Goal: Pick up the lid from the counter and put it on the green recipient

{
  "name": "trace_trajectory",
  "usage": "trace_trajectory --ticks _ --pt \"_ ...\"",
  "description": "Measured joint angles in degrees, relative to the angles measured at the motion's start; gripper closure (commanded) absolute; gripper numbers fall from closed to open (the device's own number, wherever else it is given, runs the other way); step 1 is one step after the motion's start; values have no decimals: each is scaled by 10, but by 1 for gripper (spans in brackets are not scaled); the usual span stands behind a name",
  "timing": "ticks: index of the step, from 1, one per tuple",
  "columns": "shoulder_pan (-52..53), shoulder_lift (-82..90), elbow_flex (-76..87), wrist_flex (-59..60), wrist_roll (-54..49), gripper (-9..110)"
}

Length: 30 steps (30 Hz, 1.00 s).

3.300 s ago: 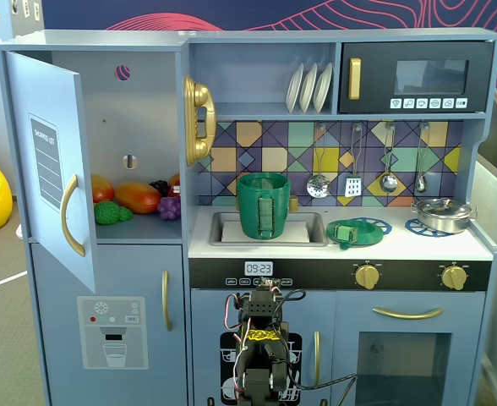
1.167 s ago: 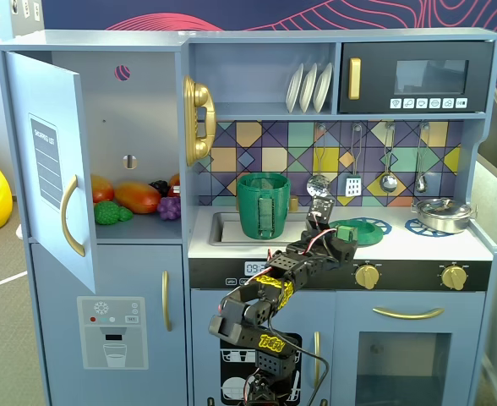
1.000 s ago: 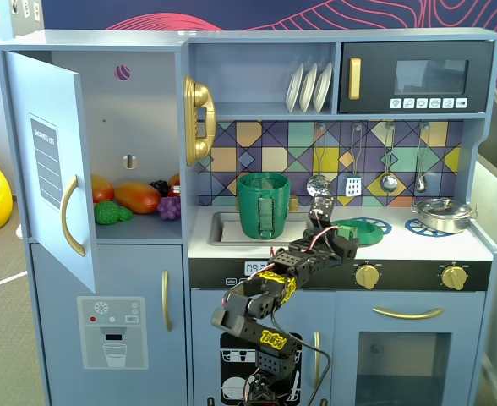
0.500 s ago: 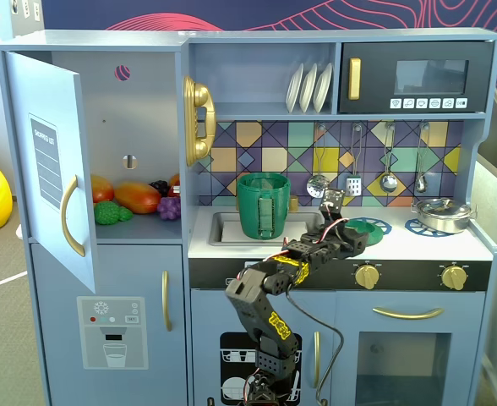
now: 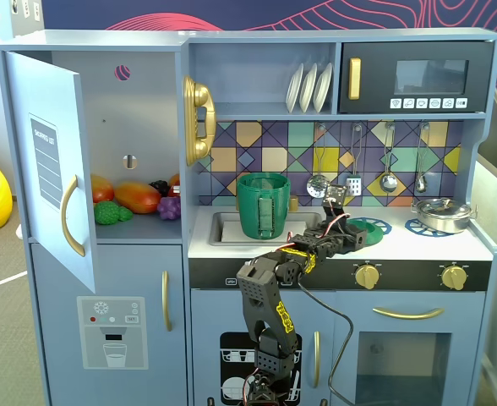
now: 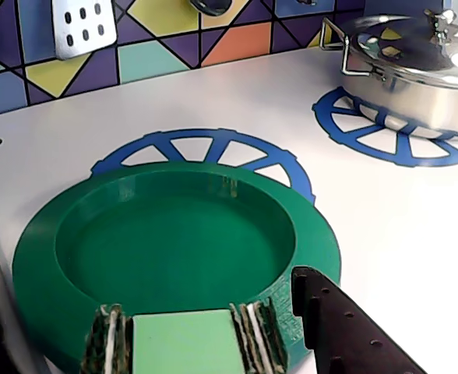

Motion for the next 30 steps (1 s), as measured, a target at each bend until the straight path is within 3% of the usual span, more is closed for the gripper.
trace_trajectory --ticks 5,18,30 --pt "-6 0 0 0 -9 101" --pt "-14 0 -7 5 -18 101" --pt "-28 18 -170 122 -18 101"
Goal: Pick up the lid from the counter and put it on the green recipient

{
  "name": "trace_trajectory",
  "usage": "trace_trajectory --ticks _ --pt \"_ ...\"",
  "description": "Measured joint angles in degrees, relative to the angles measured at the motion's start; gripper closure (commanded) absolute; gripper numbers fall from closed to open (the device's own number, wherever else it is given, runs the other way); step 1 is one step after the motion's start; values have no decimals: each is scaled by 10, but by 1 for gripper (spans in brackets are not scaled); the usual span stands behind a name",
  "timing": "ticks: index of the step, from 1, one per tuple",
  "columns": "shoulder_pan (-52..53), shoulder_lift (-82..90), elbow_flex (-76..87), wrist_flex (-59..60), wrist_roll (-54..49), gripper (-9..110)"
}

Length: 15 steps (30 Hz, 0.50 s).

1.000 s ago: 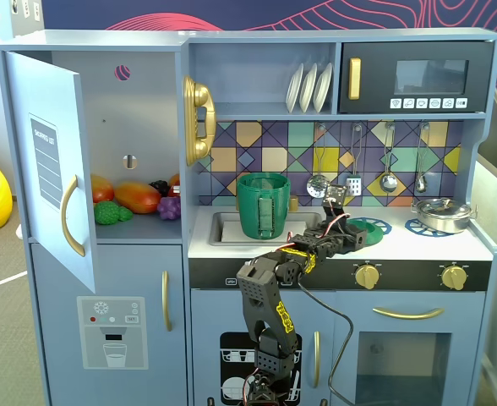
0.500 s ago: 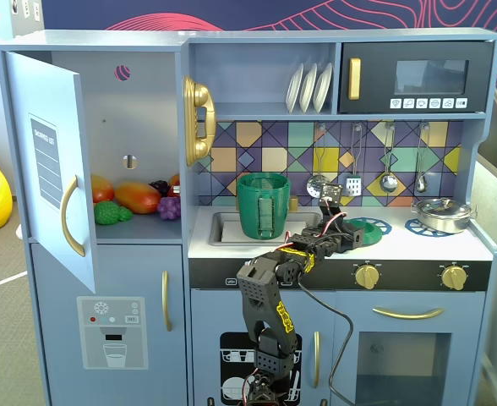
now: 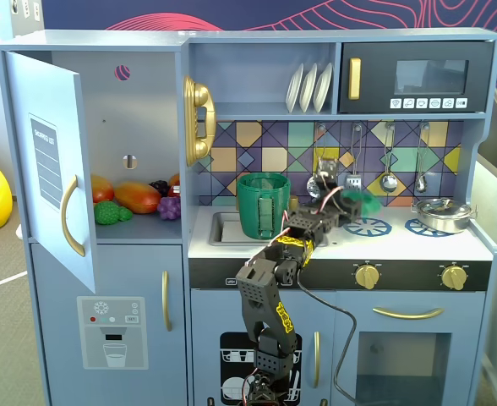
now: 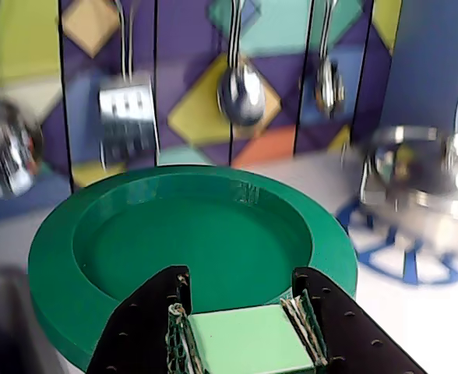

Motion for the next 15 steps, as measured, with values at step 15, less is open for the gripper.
trace_trajectory --ticks 15 --pt "-120 6 -153 64 25 101"
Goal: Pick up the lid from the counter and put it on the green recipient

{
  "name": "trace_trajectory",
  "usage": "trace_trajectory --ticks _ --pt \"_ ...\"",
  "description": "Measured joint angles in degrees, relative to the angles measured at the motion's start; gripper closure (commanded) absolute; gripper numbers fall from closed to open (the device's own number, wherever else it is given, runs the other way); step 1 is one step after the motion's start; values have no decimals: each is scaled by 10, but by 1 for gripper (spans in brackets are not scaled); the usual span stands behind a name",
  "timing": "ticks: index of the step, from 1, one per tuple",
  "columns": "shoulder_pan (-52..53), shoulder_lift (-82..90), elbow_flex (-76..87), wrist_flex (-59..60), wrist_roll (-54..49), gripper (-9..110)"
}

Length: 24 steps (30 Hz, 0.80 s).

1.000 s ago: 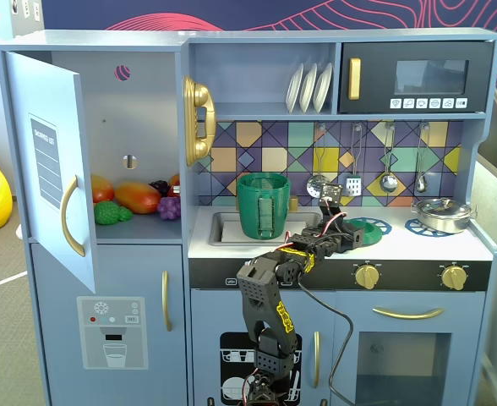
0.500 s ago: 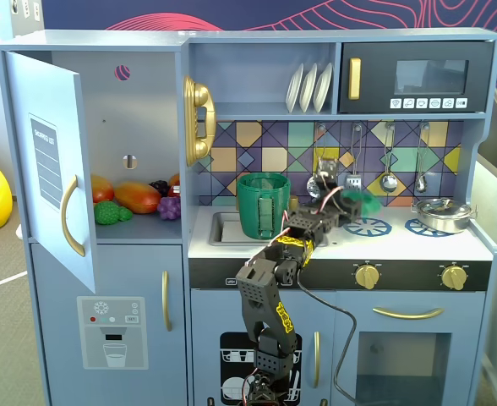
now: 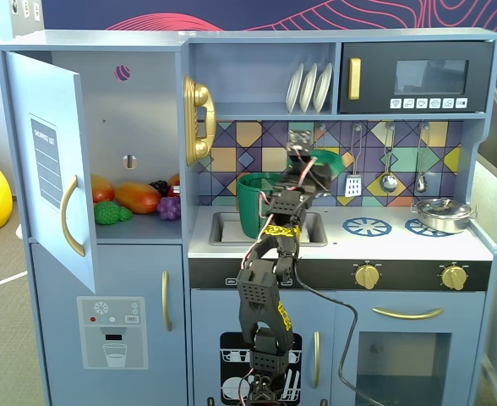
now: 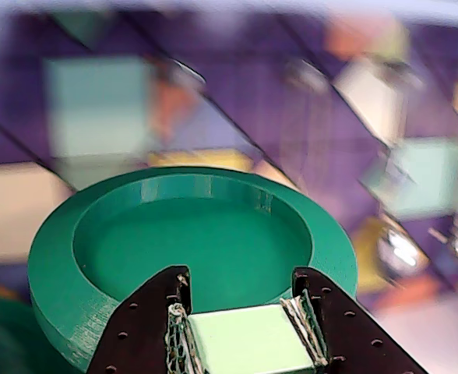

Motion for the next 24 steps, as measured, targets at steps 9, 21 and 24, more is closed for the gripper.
trace_trajectory --ticks 9,21,24 --pt "-85 0 -30 50 3 101" --pt "-124 5 -30 82 -10 101" --pt "-127 14 -18 88 -12 101"
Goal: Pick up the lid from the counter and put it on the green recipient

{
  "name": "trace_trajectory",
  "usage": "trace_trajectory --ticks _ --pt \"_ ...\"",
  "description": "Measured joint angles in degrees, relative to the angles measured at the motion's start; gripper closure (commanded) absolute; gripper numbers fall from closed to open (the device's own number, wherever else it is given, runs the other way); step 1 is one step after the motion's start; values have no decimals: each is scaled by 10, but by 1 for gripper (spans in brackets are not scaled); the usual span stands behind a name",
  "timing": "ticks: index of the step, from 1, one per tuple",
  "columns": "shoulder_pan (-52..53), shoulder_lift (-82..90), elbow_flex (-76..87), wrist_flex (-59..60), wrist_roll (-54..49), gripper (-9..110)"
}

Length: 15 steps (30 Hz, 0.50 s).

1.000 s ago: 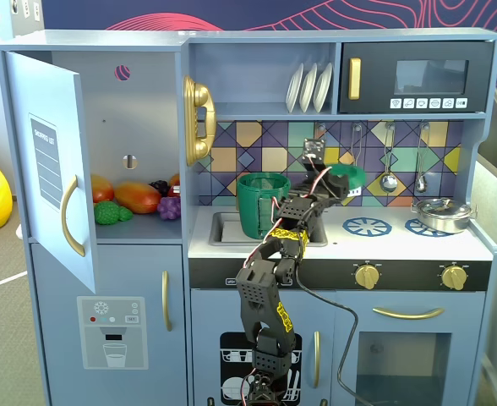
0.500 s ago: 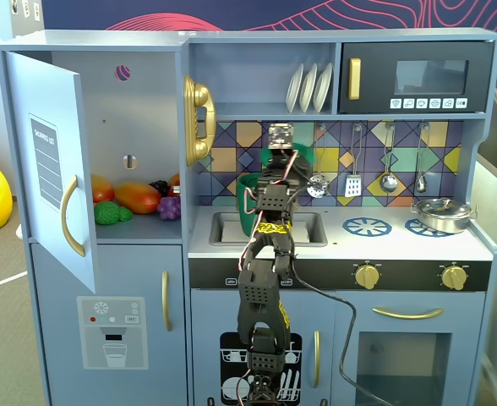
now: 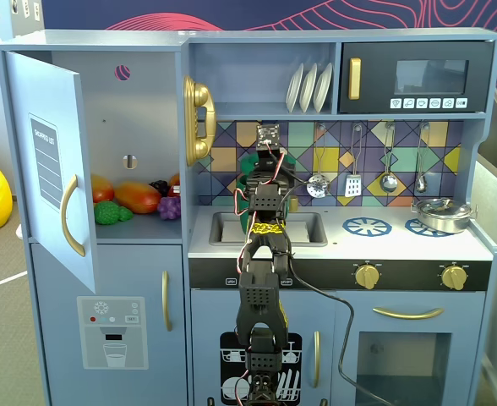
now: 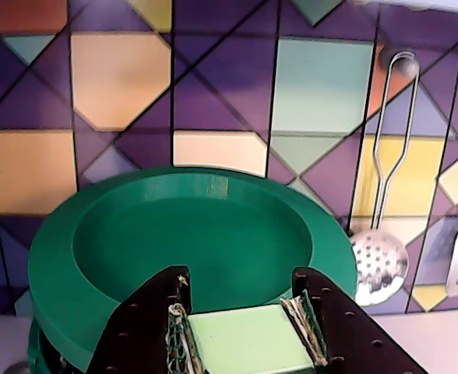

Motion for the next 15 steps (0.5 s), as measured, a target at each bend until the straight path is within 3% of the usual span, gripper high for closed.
trace_trajectory --ticks 15 --pt "-8 7 32 4 -6 101"
